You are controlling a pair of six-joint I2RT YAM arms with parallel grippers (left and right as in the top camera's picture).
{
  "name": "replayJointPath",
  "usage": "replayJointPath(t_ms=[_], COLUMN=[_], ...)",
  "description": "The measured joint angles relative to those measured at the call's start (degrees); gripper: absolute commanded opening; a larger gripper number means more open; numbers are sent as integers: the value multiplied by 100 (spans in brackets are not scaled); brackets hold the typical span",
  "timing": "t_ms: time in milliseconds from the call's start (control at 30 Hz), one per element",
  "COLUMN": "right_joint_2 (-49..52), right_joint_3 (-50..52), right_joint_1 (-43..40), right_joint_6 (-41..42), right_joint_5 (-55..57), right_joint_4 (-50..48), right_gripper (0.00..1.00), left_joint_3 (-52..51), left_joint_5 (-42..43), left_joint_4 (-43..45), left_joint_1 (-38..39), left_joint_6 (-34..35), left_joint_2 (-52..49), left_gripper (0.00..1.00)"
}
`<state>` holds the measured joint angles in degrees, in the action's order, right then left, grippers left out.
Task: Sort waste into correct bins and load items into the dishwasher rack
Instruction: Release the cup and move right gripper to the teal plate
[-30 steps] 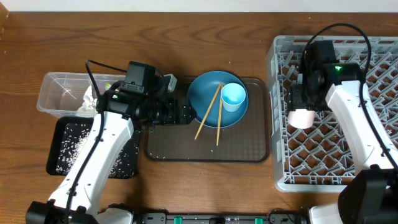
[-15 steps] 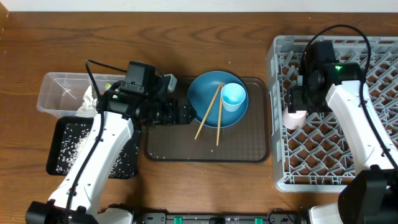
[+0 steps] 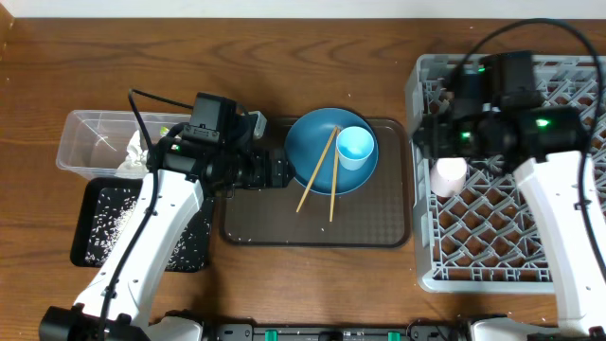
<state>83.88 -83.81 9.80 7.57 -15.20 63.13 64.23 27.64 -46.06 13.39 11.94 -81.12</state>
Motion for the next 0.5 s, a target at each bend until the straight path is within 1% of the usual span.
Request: replayJointPath(t_ms=[167,233,300,367,500], right_joint_2=[72,87,120,188,479], right_joint_3=[0,0,0,0,0], right_joint_1=[802,1123,1381,1646,2142], right_joint_6=[369,590,826,1099,1735], right_joint_5=[-28,79,173,264,490], right_joint_4=[-214,-308,-372,-455,-778], right_gripper=[55,49,46,43,44], left_joint_3=[0,-2,-2,-2,-2], left_joint_5=[-101,-118,-166,-243,-442], left_joint_4=[-2,-4,-31,-118,-365], left_joint_1=[-15,-68,-168,-339,-894], left_joint_6=[0,0,-2,-2,20], left_joint_2=[0,0,0,0,0], left_gripper=[99,99,99,99,99])
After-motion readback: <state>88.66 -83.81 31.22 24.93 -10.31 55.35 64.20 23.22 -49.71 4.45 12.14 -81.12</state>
